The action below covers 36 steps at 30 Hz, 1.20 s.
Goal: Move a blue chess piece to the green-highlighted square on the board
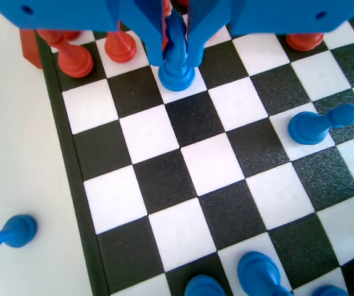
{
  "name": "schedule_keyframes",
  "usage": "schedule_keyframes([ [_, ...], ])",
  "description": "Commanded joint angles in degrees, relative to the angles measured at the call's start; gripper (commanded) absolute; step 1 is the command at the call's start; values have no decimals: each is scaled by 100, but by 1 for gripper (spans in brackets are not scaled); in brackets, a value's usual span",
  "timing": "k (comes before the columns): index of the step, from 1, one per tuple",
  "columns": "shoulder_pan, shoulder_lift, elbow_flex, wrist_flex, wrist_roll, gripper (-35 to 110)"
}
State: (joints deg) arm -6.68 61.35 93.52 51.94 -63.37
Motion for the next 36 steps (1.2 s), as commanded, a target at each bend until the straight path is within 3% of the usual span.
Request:
schedule_keyframes([
  [1, 62, 369, -281, 123, -35, 12],
  [5, 97, 475, -422, 281, -9, 18],
  [23, -88, 2312, -431, 1274, 149, 17],
  [36, -79, 4755, -79, 3182, -1397, 3],
])
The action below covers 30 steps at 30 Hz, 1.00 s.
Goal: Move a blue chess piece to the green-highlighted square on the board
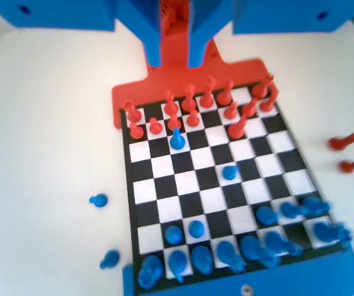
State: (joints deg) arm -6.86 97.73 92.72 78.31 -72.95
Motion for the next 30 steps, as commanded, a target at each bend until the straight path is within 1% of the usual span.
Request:
schedule_keyframes([
  [1, -35, 1318, 53, 633, -536, 3],
  [11, 255, 3542, 439, 1995, -1925, 1],
  [18, 299, 4676, 729, 2628, -2522, 1],
  [25, 510, 5599, 1485, 2663, -2918, 1],
  [30, 589, 6135, 2224, 2224, -2971, 1],
])
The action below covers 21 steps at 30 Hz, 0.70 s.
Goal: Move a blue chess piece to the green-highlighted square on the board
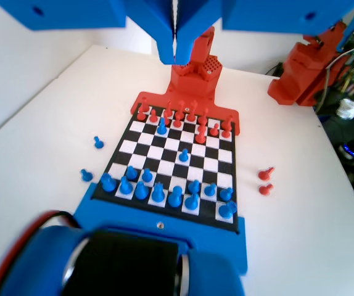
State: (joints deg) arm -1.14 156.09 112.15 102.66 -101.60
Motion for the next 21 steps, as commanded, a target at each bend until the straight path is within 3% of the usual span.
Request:
schedule_keyframes([
  [1, 35, 387, 422, -299, -123, 1],
  [9, 167, 967, 1204, -1046, -167, 1],
  [21, 299, 1336, 1239, -1143, -88, 1],
])
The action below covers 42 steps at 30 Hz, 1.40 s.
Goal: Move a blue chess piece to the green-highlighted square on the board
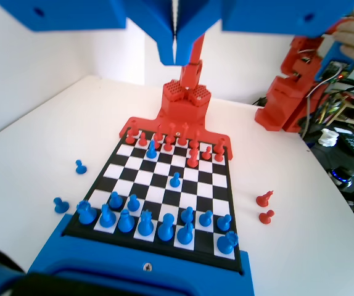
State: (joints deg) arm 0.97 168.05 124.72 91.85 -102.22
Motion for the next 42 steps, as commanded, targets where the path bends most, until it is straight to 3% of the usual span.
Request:
schedule_keyframes([
  [1, 105, 185, -18, -70, -26, 1],
  [42, 97, 703, 0, -176, 26, 1],
])
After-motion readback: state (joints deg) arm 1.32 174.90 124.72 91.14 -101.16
